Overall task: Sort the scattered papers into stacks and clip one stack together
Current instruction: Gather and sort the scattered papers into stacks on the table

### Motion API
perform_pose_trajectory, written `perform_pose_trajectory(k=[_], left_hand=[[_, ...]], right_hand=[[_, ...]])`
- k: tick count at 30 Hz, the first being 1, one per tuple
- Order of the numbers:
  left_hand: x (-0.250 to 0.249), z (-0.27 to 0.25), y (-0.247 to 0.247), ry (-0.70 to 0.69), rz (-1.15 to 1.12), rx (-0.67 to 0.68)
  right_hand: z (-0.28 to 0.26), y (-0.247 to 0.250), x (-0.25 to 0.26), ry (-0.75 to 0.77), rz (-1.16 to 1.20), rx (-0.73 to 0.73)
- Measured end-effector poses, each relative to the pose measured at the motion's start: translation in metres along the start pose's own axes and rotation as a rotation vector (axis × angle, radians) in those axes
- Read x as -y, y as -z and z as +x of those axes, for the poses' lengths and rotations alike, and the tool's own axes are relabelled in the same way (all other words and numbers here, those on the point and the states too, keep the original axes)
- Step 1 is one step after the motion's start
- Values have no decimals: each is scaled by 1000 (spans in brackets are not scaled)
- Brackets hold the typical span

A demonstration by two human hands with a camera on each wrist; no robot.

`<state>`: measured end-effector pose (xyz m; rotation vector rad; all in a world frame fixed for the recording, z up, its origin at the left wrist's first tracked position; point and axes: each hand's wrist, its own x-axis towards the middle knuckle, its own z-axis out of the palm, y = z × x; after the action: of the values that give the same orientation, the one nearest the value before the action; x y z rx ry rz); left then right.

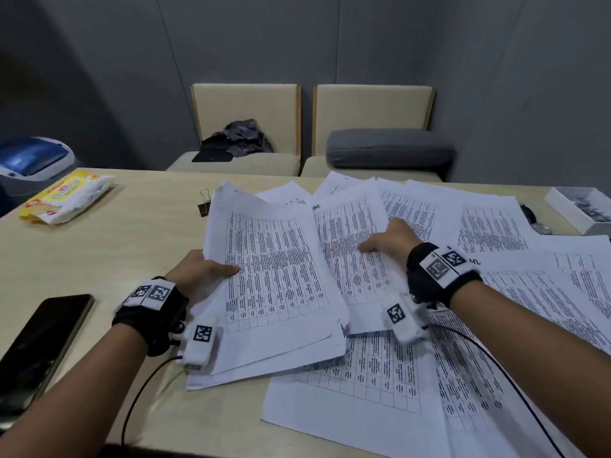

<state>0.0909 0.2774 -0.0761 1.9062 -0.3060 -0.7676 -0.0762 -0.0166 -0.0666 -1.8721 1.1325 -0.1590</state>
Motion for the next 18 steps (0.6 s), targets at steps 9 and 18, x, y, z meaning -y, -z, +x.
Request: perform_pose_trajectory(k=[9, 18], left_hand=[[-10, -5, -19, -67, 17, -36], [-11, 0, -25, -48, 16, -80]], right_hand=[[11, 77, -45, -52, -224, -227], [-1, 120, -49, -45, -759, -250]])
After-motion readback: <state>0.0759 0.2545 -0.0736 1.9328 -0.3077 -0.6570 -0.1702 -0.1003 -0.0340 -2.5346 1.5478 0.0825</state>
